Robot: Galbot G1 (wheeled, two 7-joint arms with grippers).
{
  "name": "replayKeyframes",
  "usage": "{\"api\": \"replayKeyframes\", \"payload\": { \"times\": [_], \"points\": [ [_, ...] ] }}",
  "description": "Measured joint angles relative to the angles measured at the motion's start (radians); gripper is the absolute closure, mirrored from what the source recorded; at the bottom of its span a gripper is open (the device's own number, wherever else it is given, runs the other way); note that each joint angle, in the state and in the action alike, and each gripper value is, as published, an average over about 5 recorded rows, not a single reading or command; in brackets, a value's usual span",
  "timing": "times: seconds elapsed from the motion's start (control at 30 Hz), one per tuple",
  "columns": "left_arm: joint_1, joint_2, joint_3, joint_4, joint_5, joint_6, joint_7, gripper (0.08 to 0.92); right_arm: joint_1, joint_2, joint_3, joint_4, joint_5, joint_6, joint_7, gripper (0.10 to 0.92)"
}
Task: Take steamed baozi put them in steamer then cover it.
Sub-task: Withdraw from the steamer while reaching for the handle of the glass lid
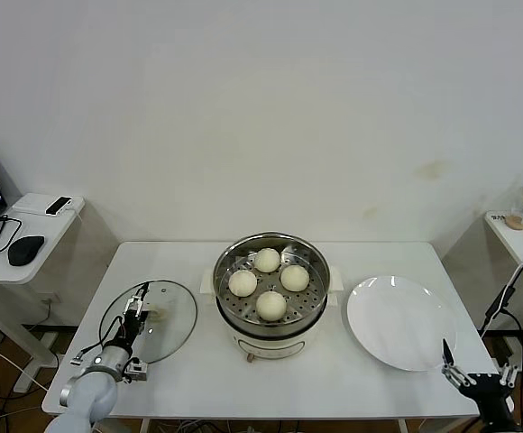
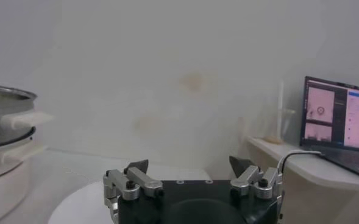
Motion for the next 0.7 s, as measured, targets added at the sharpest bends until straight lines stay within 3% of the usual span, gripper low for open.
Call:
{"api": "replayKeyframes", "payload": {
  "times": [0.13, 0.7],
  "points": [
    [-0.013, -0.001, 0.0, 0.018, -0.009, 0.002, -0.001, 0.23, -0.002, 0.001, 0.0, -0.001, -0.004, 0.0, -0.001, 0.203],
    [-0.019, -0.004, -0.009, 0.06, -0.03, -0.001, -0.008, 0.719, -0.006, 0.007, -0.023, -0.006, -0.022, 0.007, -0.005, 0.203]
  ]
}}
